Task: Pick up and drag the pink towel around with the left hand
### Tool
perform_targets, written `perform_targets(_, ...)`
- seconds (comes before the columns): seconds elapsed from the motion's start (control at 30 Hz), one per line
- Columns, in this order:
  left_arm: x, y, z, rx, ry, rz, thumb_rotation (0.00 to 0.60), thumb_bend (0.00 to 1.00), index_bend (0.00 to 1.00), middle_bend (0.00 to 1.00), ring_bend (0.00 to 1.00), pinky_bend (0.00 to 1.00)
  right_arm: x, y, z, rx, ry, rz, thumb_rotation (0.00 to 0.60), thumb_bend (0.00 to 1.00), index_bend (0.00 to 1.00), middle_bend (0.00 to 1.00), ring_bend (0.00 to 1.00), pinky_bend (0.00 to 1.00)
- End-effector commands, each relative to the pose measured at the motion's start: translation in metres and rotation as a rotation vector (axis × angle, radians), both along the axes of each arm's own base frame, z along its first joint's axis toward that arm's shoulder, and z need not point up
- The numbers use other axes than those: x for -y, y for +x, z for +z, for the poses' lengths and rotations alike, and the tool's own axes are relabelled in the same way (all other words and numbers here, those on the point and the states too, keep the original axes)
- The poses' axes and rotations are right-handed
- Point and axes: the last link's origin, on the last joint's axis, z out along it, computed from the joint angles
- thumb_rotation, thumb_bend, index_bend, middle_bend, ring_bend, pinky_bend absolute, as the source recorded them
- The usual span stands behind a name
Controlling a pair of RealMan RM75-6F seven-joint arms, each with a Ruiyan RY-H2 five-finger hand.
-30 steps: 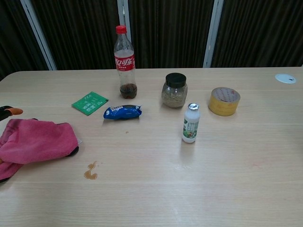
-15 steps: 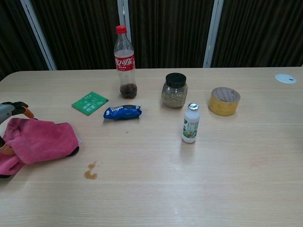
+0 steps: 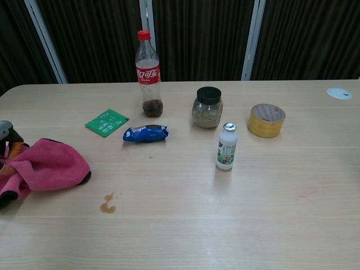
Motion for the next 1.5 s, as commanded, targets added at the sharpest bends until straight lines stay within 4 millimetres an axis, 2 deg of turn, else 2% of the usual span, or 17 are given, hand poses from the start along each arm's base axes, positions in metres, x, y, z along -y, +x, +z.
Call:
perform_targets(0.03, -0.002, 0.004, 0.003, 0.019, 0.013, -0.017, 0.600, 0.50, 0.76, 0.56, 0.48, 0.53, 0.000, 0.000, 0.000, 0.000, 0.000, 0.000, 0.600, 0.00, 0.00, 0.00, 0.00, 0.00)
perform_targets(0.23, -0.003, 0.028, 0.006, 0.089, 0.011, -0.084, 0.600, 0.51, 0.78, 0.57, 0.49, 0.54, 0.001, 0.000, 0.001, 0.003, -0.003, -0.002, 0.600, 0.00, 0.00, 0.00, 0.00, 0.00)
perform_targets(0.4, 0.000, 0.055, 0.001, 0.146, -0.009, -0.147, 0.600, 0.51, 0.78, 0.57, 0.49, 0.54, 0.000, 0.000, 0.000, 0.004, -0.002, -0.002, 0.600, 0.00, 0.00, 0.00, 0.00, 0.00)
perform_targets(0.63, 0.009, 0.091, -0.018, 0.216, -0.060, -0.209, 0.600, 0.51, 0.78, 0.57, 0.49, 0.54, 0.000, 0.000, 0.001, 0.008, -0.002, -0.004, 0.600, 0.00, 0.00, 0.00, 0.00, 0.00)
perform_targets(0.93, 0.022, 0.130, -0.055, 0.294, -0.122, -0.221, 0.600, 0.51, 0.78, 0.57, 0.49, 0.54, 0.001, -0.001, 0.001, 0.009, -0.003, -0.009, 0.600, 0.00, 0.00, 0.00, 0.00, 0.00)
perform_targets(1.3, 0.046, 0.160, -0.091, 0.350, -0.210, -0.235, 0.600, 0.51, 0.78, 0.57, 0.49, 0.54, 0.000, -0.001, 0.002, 0.016, -0.013, -0.010, 0.600, 0.00, 0.00, 0.00, 0.00, 0.00)
perform_targets(1.5, 0.063, 0.154, -0.107, 0.287, -0.275, -0.248, 0.600, 0.51, 0.78, 0.57, 0.49, 0.54, 0.000, -0.002, 0.003, 0.018, -0.016, -0.011, 0.600, 0.00, 0.00, 0.00, 0.00, 0.00)
